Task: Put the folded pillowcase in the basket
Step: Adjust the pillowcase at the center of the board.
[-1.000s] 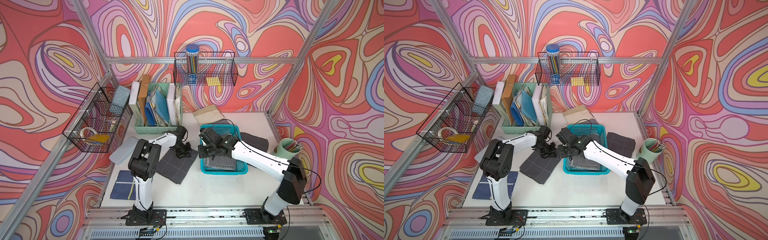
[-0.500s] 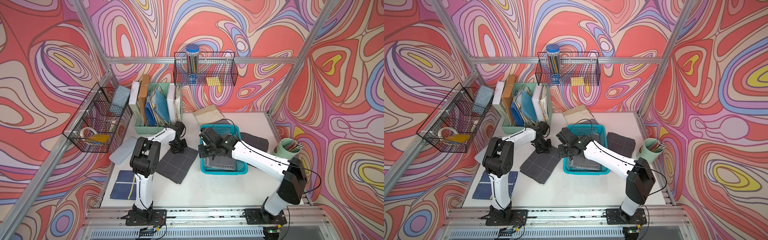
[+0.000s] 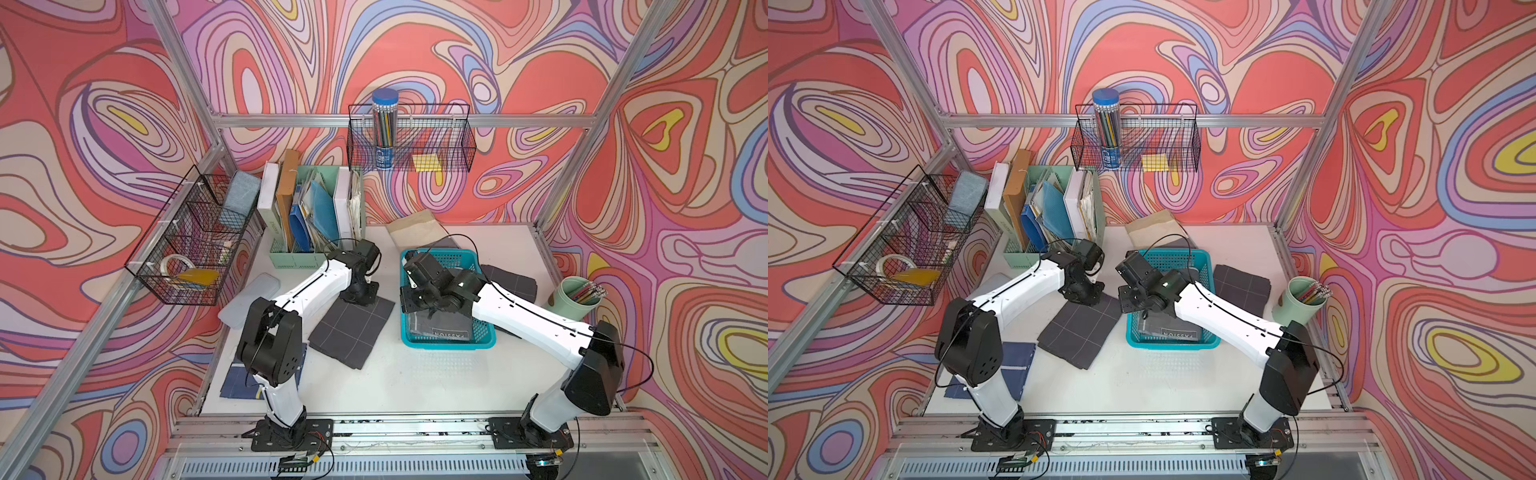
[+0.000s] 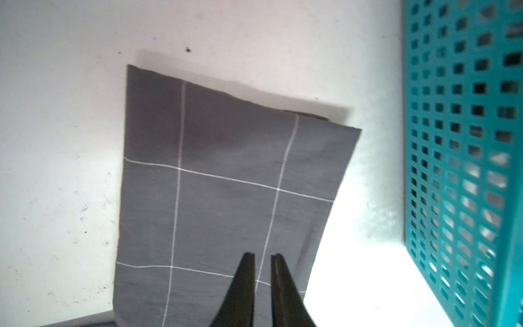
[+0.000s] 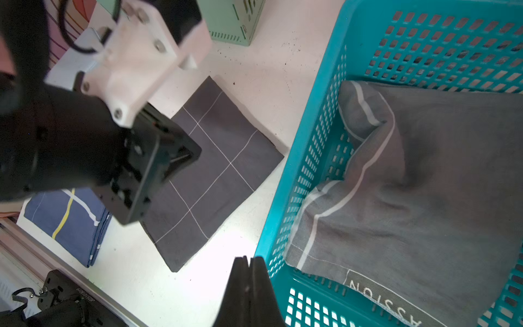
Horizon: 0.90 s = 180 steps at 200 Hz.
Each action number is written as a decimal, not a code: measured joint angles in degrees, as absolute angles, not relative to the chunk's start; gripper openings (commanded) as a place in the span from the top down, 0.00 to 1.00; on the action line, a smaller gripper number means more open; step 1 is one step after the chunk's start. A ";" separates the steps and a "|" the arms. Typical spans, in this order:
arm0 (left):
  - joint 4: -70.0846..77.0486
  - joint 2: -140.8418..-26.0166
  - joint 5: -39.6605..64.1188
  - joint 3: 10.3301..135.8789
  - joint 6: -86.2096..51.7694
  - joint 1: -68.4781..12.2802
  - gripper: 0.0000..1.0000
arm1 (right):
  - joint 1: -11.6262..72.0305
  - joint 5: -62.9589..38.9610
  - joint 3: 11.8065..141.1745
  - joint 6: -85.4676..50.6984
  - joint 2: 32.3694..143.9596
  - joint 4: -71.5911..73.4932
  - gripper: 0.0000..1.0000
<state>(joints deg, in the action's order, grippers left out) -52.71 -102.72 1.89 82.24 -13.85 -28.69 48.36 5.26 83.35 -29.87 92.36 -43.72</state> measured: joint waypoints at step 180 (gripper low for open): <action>-62.11 -118.28 4.49 84.20 -16.93 -28.23 1.00 | 48.36 8.25 83.22 -28.12 90.08 -43.29 1.00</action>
